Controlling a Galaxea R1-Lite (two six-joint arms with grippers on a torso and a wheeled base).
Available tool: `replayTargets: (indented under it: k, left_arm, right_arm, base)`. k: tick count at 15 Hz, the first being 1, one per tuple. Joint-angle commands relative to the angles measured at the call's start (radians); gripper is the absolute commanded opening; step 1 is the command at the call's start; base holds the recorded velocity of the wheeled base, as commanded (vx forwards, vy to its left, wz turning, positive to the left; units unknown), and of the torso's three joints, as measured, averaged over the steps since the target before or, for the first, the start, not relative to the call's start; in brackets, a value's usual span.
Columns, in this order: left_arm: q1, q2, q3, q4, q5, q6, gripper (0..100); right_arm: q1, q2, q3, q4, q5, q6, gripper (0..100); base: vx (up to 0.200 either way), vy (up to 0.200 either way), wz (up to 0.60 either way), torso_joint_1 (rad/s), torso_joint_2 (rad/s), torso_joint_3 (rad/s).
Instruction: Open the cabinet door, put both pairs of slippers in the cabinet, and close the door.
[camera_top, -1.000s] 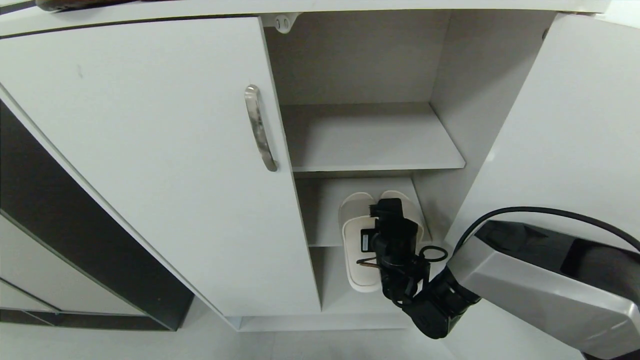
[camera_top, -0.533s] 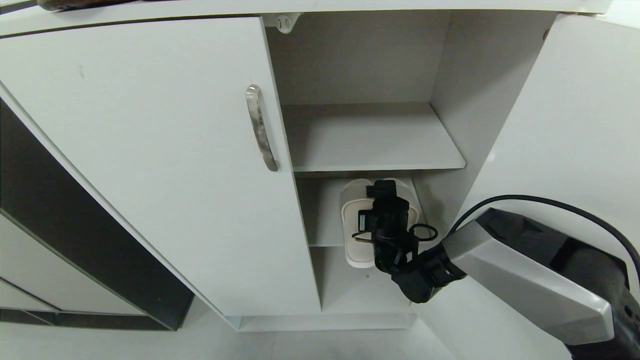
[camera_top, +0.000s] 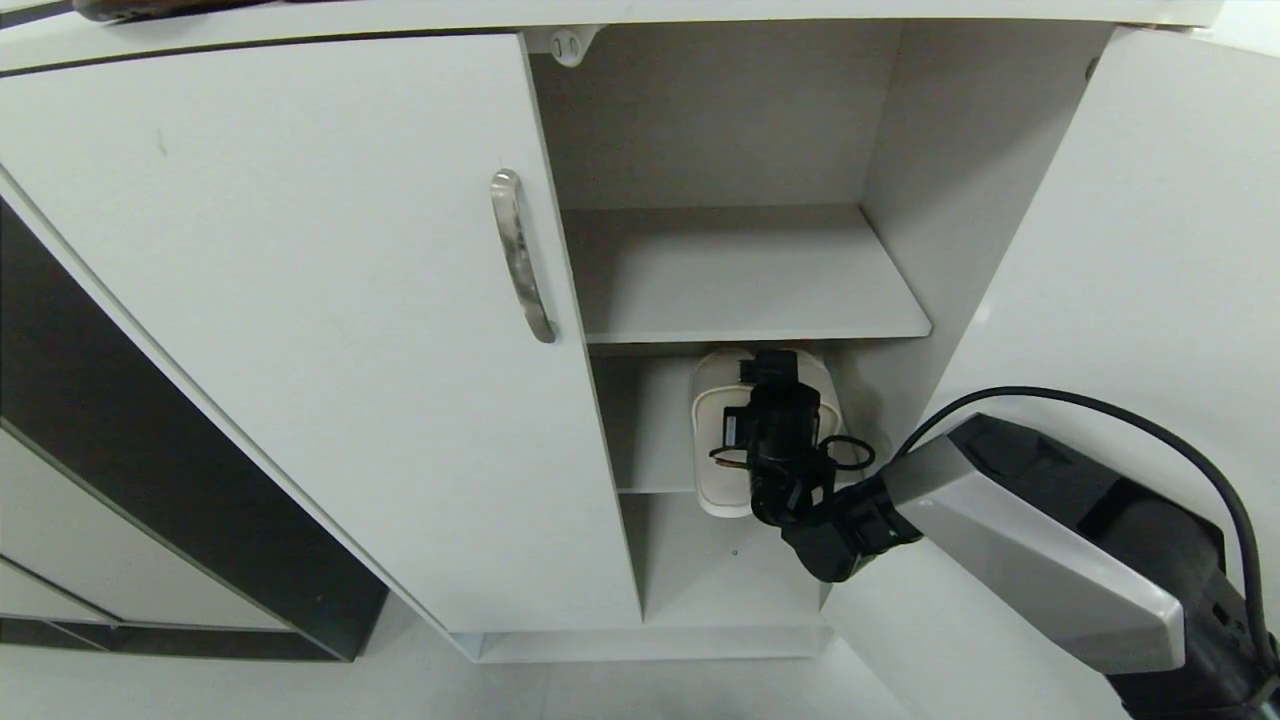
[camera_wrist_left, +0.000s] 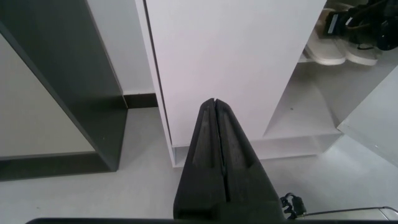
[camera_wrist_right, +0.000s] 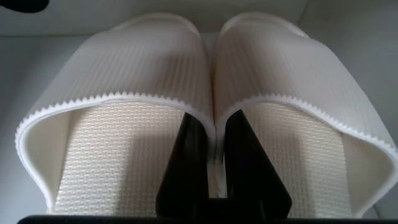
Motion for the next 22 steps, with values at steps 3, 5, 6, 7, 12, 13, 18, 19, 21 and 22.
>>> replayTargets:
  k: [3,5,6,7,12,13,18,19,21,22]
  left_arm:
    - [0.000,0.002,0.000,0.000,0.000,0.002,0]
    - [0.000,0.000,0.000,0.000,0.000,0.002,0]
    - [0.000,0.000,0.000,0.000,0.000,0.002,0]
    - [0.000,0.000,0.000,0.000,0.000,0.002,0]
    - [0.000,0.000,0.000,0.000,0.000,0.002,0]
    - [0.000,0.000,0.000,0.000,0.000,0.002,0]
    - [0.000,0.002,0.000,0.000,0.000,0.002,0]
    - [0.000,0.000,0.000,0.000,0.000,0.002,0]
    - [0.000,0.000,0.000,0.000,0.000,0.000,0]
    - [0.000,0.000,0.000,0.000,0.000,0.002,0]
  right_arm:
    - [0.001,0.004,0.014,-0.004,-0.006,0.006,100]
    - [0.019,-0.042,0.117,-0.053,-0.007,0.005,100]
    - [0.035,-0.080,0.179,-0.084,-0.013,0.006,100]
    - [0.050,-0.121,0.243,-0.112,-0.023,0.006,100]
    - [0.141,-0.281,0.567,-0.247,-0.056,-0.001,100]
    - [0.151,-0.308,0.622,-0.263,-0.056,-0.001,100]
    - [0.173,-0.312,0.643,-0.259,-0.058,-0.003,100]
    - [0.176,-0.313,0.648,-0.259,-0.058,-0.004,100]
    - [0.177,-0.313,0.654,-0.259,-0.058,-0.004,100]
    - [0.176,-0.313,0.656,-0.259,-0.058,-0.004,100]
  base:
    - [0.000,0.000,0.00,0.000,0.00,0.000]
    - [0.000,0.000,0.00,0.000,0.00,0.000]
    - [0.000,0.000,0.00,0.000,0.00,0.000]
    - [0.000,0.000,0.00,0.000,0.00,0.000]
    - [0.000,0.000,0.00,0.000,0.00,0.000]
    - [0.000,0.000,0.00,0.000,0.00,0.000]
    - [-0.160,0.000,0.00,0.002,0.00,0.002]
    - [-0.200,0.000,0.00,0.002,0.00,0.007]
    - [-0.200,0.000,0.00,0.005,0.00,0.000]
    - [0.000,0.000,0.00,0.000,0.00,0.000]
